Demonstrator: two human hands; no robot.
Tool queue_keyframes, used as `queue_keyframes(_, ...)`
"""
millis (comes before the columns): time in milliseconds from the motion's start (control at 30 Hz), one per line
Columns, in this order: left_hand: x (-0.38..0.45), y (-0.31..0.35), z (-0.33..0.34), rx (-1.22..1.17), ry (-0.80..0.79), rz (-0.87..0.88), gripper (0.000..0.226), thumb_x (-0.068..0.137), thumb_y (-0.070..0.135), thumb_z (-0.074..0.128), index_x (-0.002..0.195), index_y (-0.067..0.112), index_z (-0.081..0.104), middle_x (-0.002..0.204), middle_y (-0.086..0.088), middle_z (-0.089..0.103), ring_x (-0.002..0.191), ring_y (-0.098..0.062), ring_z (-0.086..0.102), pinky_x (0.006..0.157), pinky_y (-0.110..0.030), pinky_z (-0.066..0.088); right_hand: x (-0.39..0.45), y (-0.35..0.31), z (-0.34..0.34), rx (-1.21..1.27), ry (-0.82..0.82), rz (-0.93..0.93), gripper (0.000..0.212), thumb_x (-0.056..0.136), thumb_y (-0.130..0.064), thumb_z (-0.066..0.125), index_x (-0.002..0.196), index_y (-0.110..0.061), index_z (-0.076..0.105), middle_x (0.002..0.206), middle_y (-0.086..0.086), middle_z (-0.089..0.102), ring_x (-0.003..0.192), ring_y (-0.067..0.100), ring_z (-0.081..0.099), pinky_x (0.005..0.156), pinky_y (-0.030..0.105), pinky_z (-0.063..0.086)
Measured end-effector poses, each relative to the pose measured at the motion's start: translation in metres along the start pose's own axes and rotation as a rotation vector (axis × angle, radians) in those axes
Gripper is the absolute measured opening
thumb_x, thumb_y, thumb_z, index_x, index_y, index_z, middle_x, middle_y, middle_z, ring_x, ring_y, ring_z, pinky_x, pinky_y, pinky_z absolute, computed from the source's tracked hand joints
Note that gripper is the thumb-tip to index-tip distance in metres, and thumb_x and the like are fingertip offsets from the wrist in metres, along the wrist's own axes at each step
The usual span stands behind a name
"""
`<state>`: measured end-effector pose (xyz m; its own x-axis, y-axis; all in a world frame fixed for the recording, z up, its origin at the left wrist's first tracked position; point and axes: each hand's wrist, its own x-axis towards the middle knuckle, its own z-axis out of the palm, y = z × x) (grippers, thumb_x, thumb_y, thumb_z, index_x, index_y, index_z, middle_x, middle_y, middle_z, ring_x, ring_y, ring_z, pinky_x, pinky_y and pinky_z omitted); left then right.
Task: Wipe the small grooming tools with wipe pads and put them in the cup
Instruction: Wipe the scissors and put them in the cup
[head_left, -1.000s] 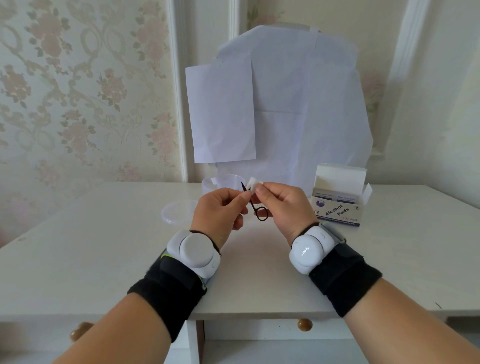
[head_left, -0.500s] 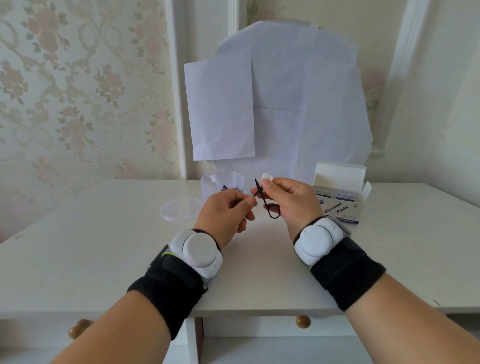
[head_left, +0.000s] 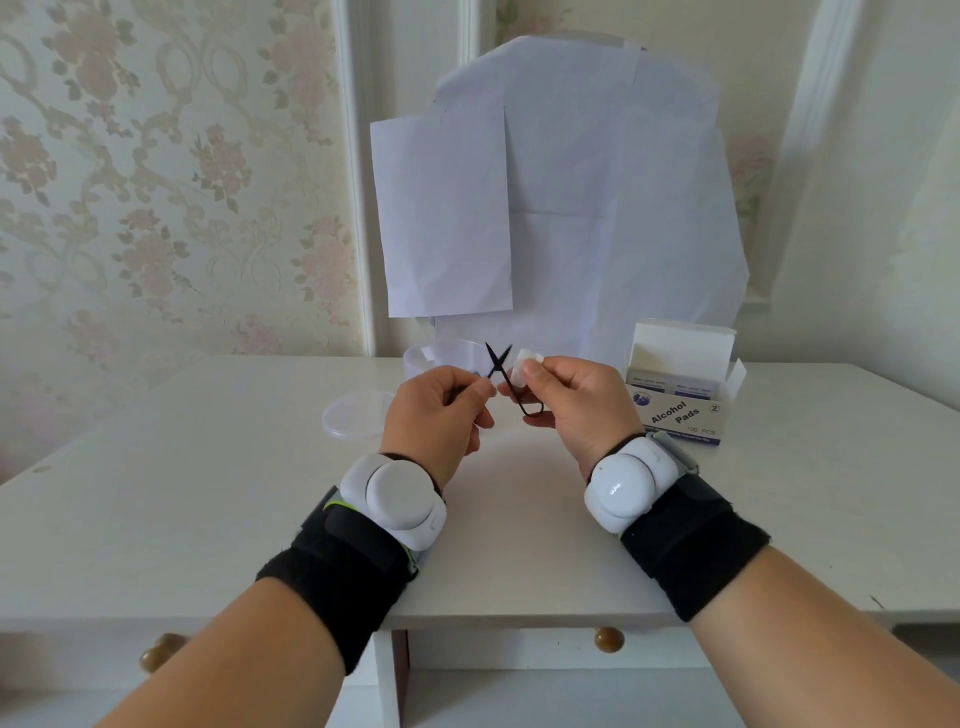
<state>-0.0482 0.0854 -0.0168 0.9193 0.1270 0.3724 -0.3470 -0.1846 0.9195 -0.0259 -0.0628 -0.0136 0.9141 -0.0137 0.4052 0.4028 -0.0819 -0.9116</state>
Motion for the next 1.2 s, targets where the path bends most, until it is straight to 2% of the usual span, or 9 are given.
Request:
queue_keyframes(167, 0.0005, -0.0005, 0.0001, 0.037, 0.012, 0.021, 0.015, 0.094, 0.018, 0.058, 0.086, 0.013, 0.069, 0.061, 0.0, 0.065, 0.044, -0.011, 0.048, 0.051, -0.024, 0.044, 0.0009, 0.0043, 0.0025, -0.252, -0.071, -0.103, 0.028, 0.1, -0.02, 0.053, 0.089, -0.005, 0.074, 0.09, 0.012, 0.074, 0.087, 0.017, 0.07, 0.072, 0.033, 0.06)
queue_keyframes(267, 0.0002, -0.001, -0.0004, 0.061, 0.0, 0.029, 0.016, 0.094, 0.019, 0.058, 0.084, 0.014, 0.069, 0.056, 0.005, 0.063, 0.044, -0.01, 0.047, 0.052, -0.025, 0.044, -0.0021, 0.0041, 0.0049, -0.271, -0.102, -0.122, 0.027, 0.1, -0.021, 0.051, 0.094, -0.009, 0.075, 0.09, 0.004, 0.075, 0.088, 0.015, 0.069, 0.073, 0.033, 0.06)
queue_keyframes(400, -0.0017, 0.0004, 0.0002, 0.088, -0.037, 0.042, 0.019, 0.093, 0.023, 0.06, 0.079, 0.016, 0.071, 0.056, 0.005, 0.064, 0.044, -0.009, 0.047, 0.053, -0.024, 0.043, -0.003, 0.0019, 0.0038, -0.248, -0.071, -0.152, 0.023, 0.097, -0.024, 0.058, 0.083, -0.019, 0.075, 0.081, 0.007, 0.072, 0.084, 0.026, 0.068, 0.073, 0.043, 0.06)
queue_keyframes(500, -0.0021, 0.0011, 0.0006, 0.112, -0.045, 0.046, 0.019, 0.093, 0.02, 0.059, 0.079, 0.016, 0.07, 0.056, 0.005, 0.064, 0.044, -0.008, 0.048, 0.054, -0.023, 0.044, -0.0021, 0.0029, 0.0022, -0.258, -0.054, -0.153, 0.021, 0.094, -0.025, 0.063, 0.08, -0.015, 0.076, 0.077, 0.012, 0.071, 0.081, 0.033, 0.067, 0.073, 0.049, 0.057)
queue_keyframes(600, -0.0011, 0.0004, -0.001, 0.1, 0.017, 0.065, 0.019, 0.093, 0.016, 0.057, 0.078, 0.015, 0.069, 0.057, 0.004, 0.064, 0.045, -0.009, 0.05, 0.055, -0.026, 0.044, -0.0018, 0.0031, 0.0023, -0.274, -0.081, -0.137, 0.019, 0.091, -0.025, 0.067, 0.081, -0.012, 0.077, 0.079, 0.014, 0.073, 0.08, 0.031, 0.066, 0.074, 0.045, 0.056)
queue_keyframes(800, -0.0019, 0.0014, -0.0005, 0.075, 0.073, 0.079, 0.018, 0.093, 0.016, 0.057, 0.081, 0.017, 0.069, 0.061, 0.003, 0.068, 0.05, -0.011, 0.059, 0.059, -0.031, 0.05, -0.0036, 0.0012, 0.0036, -0.281, -0.104, -0.119, 0.015, 0.092, -0.023, 0.067, 0.083, -0.015, 0.076, 0.075, 0.0, 0.074, 0.067, 0.012, 0.07, 0.061, 0.017, 0.049)
queue_keyframes(900, -0.0016, 0.0029, 0.0009, 0.04, 0.107, 0.098, 0.015, 0.092, 0.024, 0.059, 0.085, 0.018, 0.071, 0.073, 0.002, 0.072, 0.068, -0.013, 0.07, 0.071, -0.034, 0.056, -0.003, 0.0018, 0.0032, -0.339, -0.09, -0.154, 0.014, 0.092, -0.021, 0.065, 0.081, -0.017, 0.073, 0.07, -0.001, 0.071, 0.06, 0.012, 0.065, 0.06, 0.017, 0.048)
queue_keyframes(1000, -0.0029, 0.0058, 0.0005, 0.052, 0.144, 0.142, 0.011, 0.091, 0.027, 0.063, 0.095, 0.021, 0.072, 0.085, 0.007, 0.073, 0.079, -0.008, 0.068, 0.067, -0.015, 0.05, -0.0045, 0.0014, 0.0035, -0.378, -0.115, -0.163, 0.012, 0.092, -0.018, 0.065, 0.085, -0.022, 0.074, 0.073, 0.0, 0.07, 0.061, 0.016, 0.065, 0.058, 0.016, 0.047)
queue_keyframes(1200, -0.0003, 0.0046, -0.0031, 0.086, 0.167, 0.135, 0.014, 0.091, 0.028, 0.064, 0.086, 0.019, 0.073, 0.075, 0.001, 0.072, 0.069, -0.016, 0.068, 0.069, -0.031, 0.056, -0.0049, 0.0007, 0.0039, -0.352, -0.094, -0.207, 0.014, 0.092, -0.016, 0.066, 0.084, -0.022, 0.075, 0.074, 0.004, 0.07, 0.055, 0.017, 0.062, 0.053, 0.027, 0.056)
